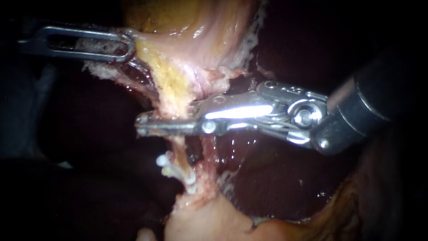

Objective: Going back third clip left tube

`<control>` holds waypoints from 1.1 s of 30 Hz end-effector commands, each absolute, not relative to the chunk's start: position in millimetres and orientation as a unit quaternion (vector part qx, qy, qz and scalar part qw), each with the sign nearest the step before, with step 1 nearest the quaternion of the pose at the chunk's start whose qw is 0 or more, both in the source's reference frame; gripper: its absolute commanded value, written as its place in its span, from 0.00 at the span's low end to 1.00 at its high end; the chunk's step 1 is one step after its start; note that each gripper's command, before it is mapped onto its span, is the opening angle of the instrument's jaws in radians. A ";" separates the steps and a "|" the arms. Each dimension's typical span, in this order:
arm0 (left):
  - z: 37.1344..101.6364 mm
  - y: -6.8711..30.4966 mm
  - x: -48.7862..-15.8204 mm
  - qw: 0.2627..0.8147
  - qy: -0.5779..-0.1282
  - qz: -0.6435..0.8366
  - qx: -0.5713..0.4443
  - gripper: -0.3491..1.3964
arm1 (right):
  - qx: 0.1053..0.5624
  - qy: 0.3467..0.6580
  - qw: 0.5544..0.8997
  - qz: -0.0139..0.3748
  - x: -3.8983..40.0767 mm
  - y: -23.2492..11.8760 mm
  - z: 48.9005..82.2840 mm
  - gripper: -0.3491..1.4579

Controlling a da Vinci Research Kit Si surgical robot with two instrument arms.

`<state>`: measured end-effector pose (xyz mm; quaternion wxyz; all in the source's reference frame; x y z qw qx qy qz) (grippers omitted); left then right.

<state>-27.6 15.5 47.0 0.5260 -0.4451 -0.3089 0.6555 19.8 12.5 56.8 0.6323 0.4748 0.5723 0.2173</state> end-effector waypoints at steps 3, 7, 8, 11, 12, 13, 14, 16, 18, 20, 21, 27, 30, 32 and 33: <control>47.0 15.5 -27.6 0.526 -0.309 0.655 -0.445 0.00 | 0.475 0.572 0.632 0.218 19.8 12.5 56.8 0.00; 47.0 15.5 -27.5 0.526 -0.310 0.655 -0.445 0.00 | 0.476 0.572 0.632 0.216 19.9 12.4 56.6 0.03; 47.0 15.5 -27.5 0.526 -0.310 0.655 -0.445 0.00 | 0.476 0.572 0.632 0.216 20.0 12.4 56.5 0.11; 46.9 15.5 -27.5 0.526 -0.310 0.655 -0.445 0.00 | 0.478 0.571 0.631 0.218 20.3 12.2 56.3 0.33; 46.9 15.5 -27.5 0.526 -0.310 0.655 -0.445 0.00 | 0.477 0.571 0.631 0.218 20.4 12.2 56.3 0.37; 46.9 15.5 -27.5 0.526 -0.310 0.655 -0.445 0.00 | 0.477 0.571 0.631 0.218 20.4 12.2 56.3 0.39; 46.9 15.5 -27.5 0.526 -0.310 0.655 -0.445 0.00 | 0.477 0.571 0.631 0.219 20.5 12.2 56.3 0.41; 46.9 15.5 -27.4 0.526 -0.310 0.655 -0.445 0.00 | 0.477 0.571 0.631 0.219 20.7 12.2 56.3 0.43; 46.9 15.5 -27.4 0.526 -0.310 0.655 -0.445 0.00 | 0.472 0.574 0.633 0.216 20.8 12.1 56.5 0.44; 46.9 15.5 -27.4 0.526 -0.310 0.655 -0.445 0.00 | 0.458 0.577 0.638 0.223 20.9 12.2 56.7 0.46; 46.9 15.5 -27.4 0.526 -0.310 0.655 -0.445 0.00 | 0.450 0.580 0.641 0.224 21.0 12.2 56.8 0.46; 46.9 15.5 -27.4 0.526 -0.310 0.655 -0.445 0.00 | 0.375 0.603 0.668 0.223 20.9 12.2 58.7 0.47; 46.9 15.5 -27.4 0.526 -0.310 0.655 -0.445 0.00 | 0.343 0.610 0.680 0.218 20.5 12.0 59.6 0.47; 46.9 15.5 -27.4 0.526 -0.310 0.655 -0.445 0.00 | 0.322 0.616 0.688 0.208 20.0 11.7 60.1 0.47; 46.9 15.5 -27.4 0.526 -0.309 0.655 -0.446 0.00 | 0.312 0.619 0.692 0.203 19.7 11.6 60.2 0.47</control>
